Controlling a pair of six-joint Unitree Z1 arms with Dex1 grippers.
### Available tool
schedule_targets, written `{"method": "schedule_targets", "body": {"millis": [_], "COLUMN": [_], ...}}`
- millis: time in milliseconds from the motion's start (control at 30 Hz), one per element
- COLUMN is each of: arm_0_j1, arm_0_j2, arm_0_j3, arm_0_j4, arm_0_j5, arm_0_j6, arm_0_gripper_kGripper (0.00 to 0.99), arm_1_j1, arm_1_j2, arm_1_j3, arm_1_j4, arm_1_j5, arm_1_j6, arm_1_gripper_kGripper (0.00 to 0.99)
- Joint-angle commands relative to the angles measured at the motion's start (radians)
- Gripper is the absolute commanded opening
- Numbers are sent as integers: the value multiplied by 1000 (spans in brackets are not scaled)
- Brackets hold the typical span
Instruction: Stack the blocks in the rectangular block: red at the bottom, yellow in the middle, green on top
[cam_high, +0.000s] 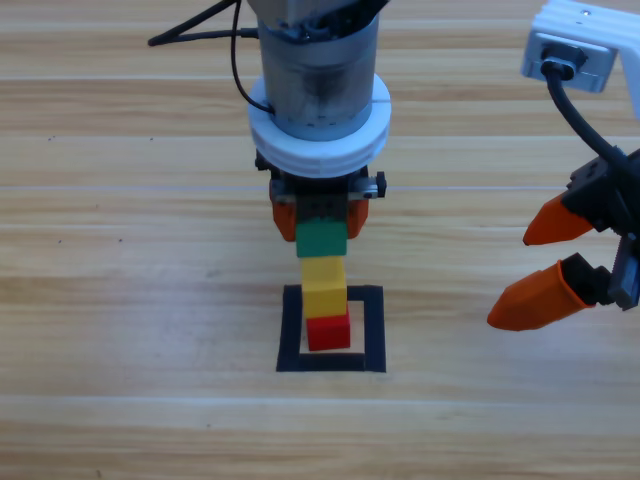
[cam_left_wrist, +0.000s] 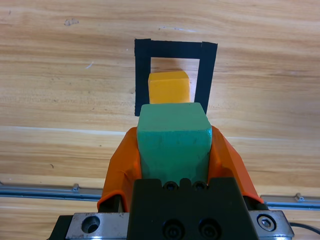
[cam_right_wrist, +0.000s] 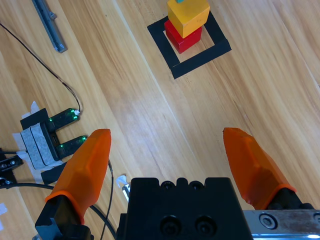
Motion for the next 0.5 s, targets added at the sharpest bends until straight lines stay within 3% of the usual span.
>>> {"method": "schedule_targets", "body": {"millis": [33,500], "arm_0_j1": [12,12], "arm_0_j2": [62,81], "arm_0_j3": [-1,4], "arm_0_j4": [12,12], "arm_0_j5": [-19,-21], "arm_0_j6": [-27,-28], "arm_0_gripper_kGripper": [94,92], "arm_1_j1": [-18,-18], "arm_1_j2": [39,36], "arm_1_j3": [23,26], "arm_1_j4": [-18,-19], "arm_1_j5": [7,7], "arm_1_j6": [3,3], "arm_1_gripper_kGripper": [990,990]}}
